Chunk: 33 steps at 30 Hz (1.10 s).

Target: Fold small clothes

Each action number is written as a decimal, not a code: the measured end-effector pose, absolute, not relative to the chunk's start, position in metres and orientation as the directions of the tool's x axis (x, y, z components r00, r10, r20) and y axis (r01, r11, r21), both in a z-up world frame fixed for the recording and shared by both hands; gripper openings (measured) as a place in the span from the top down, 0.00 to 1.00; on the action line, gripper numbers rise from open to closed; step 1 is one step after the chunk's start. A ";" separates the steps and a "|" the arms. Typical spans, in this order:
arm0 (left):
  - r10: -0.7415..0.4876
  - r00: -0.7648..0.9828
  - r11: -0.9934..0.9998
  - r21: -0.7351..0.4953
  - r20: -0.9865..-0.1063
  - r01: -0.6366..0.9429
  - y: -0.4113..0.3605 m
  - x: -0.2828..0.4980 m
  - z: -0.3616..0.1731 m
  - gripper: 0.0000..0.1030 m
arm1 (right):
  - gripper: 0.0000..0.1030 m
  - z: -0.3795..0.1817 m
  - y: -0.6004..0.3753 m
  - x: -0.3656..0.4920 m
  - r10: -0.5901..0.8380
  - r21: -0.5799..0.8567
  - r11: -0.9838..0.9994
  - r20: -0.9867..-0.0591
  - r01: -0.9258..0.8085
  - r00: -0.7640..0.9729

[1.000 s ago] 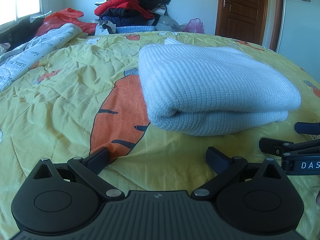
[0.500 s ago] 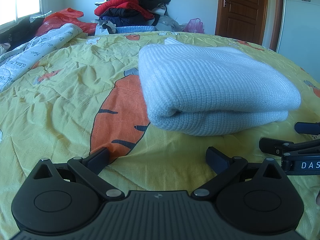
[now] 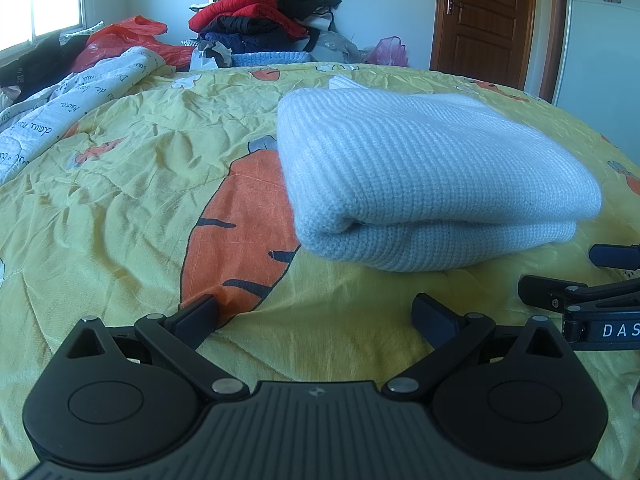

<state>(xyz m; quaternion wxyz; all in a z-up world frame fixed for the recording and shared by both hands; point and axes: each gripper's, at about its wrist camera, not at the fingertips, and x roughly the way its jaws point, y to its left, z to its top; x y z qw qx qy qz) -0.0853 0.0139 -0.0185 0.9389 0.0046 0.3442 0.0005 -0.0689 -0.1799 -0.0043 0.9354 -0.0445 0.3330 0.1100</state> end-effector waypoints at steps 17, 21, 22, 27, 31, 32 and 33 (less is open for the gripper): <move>0.038 0.728 0.999 0.016 -0.685 -0.037 0.015 -0.090 -0.005 0.00 | 0.00 0.010 -0.187 -0.078 0.171 0.018 0.976 -0.677 -0.217 0.715; -0.020 0.751 0.999 -0.045 -0.659 -0.012 0.016 -0.113 0.012 0.00 | 0.00 0.024 -0.198 -0.100 0.246 0.160 0.969 -0.682 -0.187 0.689; -0.025 0.761 0.999 -0.043 -0.649 -0.004 0.013 -0.118 0.017 0.00 | 0.00 0.027 -0.197 -0.104 0.253 0.166 0.967 -0.681 -0.193 0.687; 0.007 0.846 0.998 -0.046 -0.533 -0.038 0.006 -0.146 0.034 0.00 | 0.00 0.038 -0.182 -0.115 0.230 0.087 0.968 -0.678 -0.234 0.699; -0.049 0.835 0.995 -0.102 -0.549 -0.009 0.007 -0.150 0.042 0.00 | 0.00 0.040 -0.175 -0.116 0.232 0.075 0.965 -0.682 -0.250 0.693; -0.045 0.835 0.995 -0.099 -0.548 -0.011 0.006 -0.152 0.043 0.00 | 0.00 0.041 -0.174 -0.117 0.234 0.076 0.965 -0.683 -0.251 0.692; -0.055 0.836 0.995 -0.100 -0.546 0.001 0.005 -0.154 0.043 0.00 | 0.00 0.041 -0.173 -0.118 0.234 0.077 0.965 -0.684 -0.251 0.691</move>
